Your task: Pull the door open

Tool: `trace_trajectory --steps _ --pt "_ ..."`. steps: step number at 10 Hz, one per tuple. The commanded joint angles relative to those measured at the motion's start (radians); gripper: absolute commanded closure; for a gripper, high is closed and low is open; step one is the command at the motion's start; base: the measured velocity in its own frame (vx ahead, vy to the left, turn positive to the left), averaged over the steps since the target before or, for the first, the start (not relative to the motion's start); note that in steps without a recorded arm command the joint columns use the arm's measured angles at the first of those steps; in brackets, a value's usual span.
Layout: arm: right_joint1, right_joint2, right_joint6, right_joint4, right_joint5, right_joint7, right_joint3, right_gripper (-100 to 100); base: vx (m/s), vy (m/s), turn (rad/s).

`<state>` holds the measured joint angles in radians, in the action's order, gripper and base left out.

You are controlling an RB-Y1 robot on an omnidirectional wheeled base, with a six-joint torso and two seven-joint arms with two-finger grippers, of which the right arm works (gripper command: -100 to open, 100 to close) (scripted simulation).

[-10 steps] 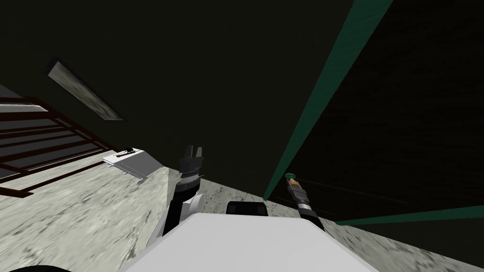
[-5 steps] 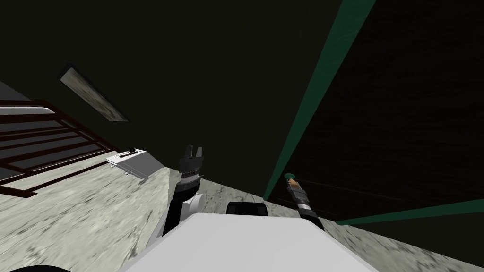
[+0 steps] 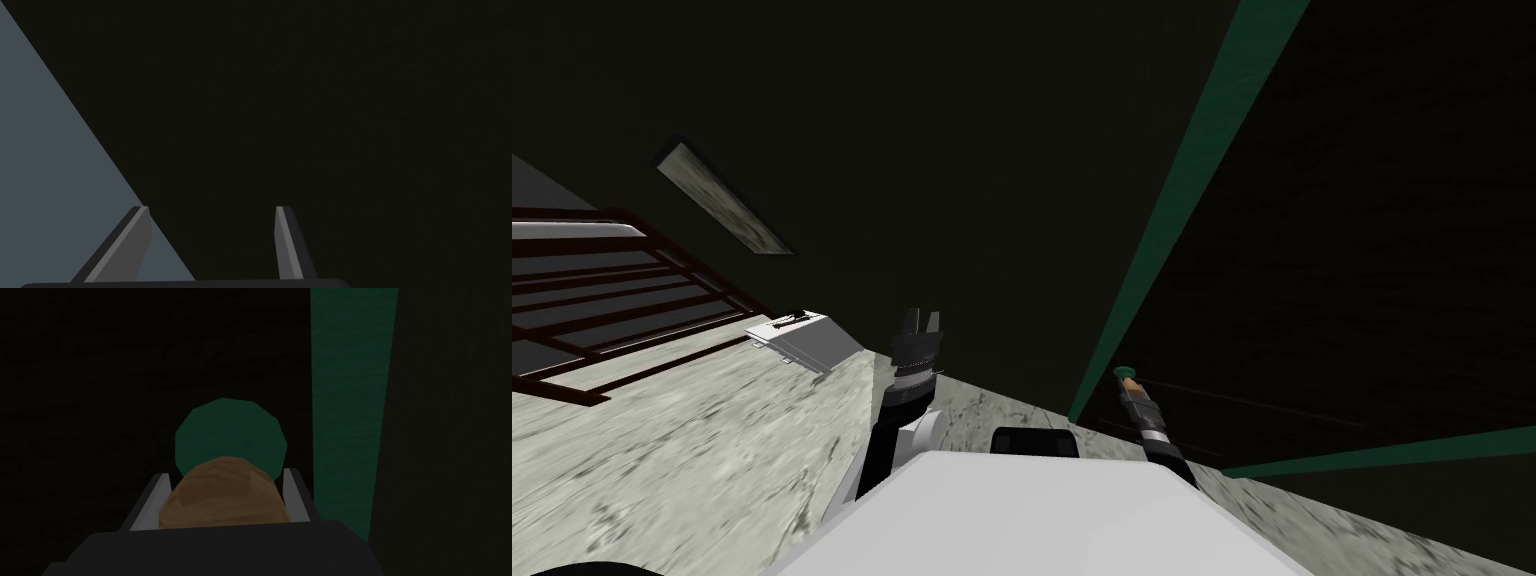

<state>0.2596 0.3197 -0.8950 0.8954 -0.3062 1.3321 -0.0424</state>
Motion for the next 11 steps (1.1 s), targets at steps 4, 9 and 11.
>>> trace_trajectory --steps 4,9,11 --pt "-0.010 -0.006 0.003 -0.007 -0.009 -0.111 -0.001 100 -0.040 -0.009 0.032" --pt "-0.025 -0.010 0.005 -0.017 -0.020 -0.231 0.000 100 -0.043 -0.009 0.034" --pt "-0.033 -0.013 0.007 -0.023 -0.026 -0.287 0.001 100 -0.052 -0.008 0.047"
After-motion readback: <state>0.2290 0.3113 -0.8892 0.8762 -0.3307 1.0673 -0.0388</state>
